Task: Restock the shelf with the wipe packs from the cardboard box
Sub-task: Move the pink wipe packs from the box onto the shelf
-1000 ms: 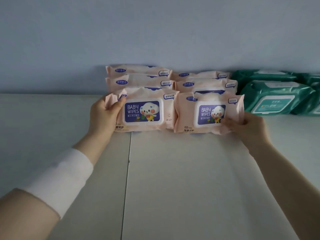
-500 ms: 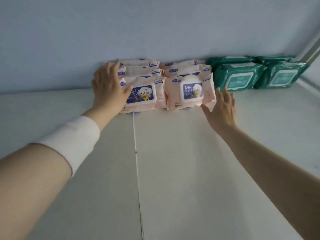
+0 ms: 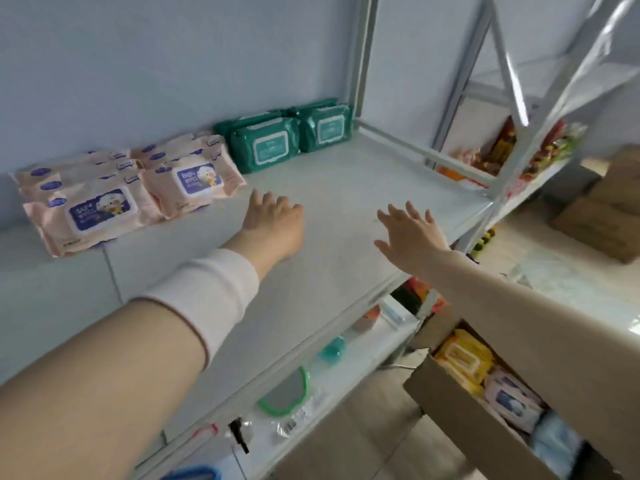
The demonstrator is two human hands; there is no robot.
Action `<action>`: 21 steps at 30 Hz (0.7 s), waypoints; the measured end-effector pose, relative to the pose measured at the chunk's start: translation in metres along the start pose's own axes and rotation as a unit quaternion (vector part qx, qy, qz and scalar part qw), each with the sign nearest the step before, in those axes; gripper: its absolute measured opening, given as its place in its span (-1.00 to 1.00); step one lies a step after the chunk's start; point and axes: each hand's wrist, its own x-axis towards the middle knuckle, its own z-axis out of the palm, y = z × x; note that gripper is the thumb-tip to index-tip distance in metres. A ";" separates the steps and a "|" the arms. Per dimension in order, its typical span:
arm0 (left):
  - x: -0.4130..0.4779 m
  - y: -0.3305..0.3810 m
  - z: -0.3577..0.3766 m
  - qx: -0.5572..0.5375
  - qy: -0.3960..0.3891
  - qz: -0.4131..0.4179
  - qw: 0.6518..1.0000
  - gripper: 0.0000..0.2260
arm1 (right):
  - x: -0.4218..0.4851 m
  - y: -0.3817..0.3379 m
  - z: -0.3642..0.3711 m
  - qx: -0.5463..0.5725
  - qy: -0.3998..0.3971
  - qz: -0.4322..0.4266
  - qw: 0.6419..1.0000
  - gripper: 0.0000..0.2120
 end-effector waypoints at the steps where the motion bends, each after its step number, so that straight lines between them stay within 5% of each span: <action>1: 0.013 0.031 -0.012 -0.002 0.011 0.024 1.000 -0.62 | -0.011 0.032 0.001 -0.005 -0.002 0.022 1.000 -0.43; 6: 0.061 0.225 -0.058 -0.082 0.020 0.161 0.983 -0.62 | -0.093 0.204 0.029 0.010 -0.034 0.147 0.988 -0.52; 11: 0.064 0.410 -0.044 -0.049 -0.041 0.352 0.934 -0.63 | -0.194 0.338 0.088 0.022 -0.202 0.238 0.950 -0.63; 21: 0.105 0.579 0.078 -0.012 -0.234 0.441 0.866 -0.62 | -0.252 0.411 0.264 0.133 -0.372 0.313 0.864 -0.64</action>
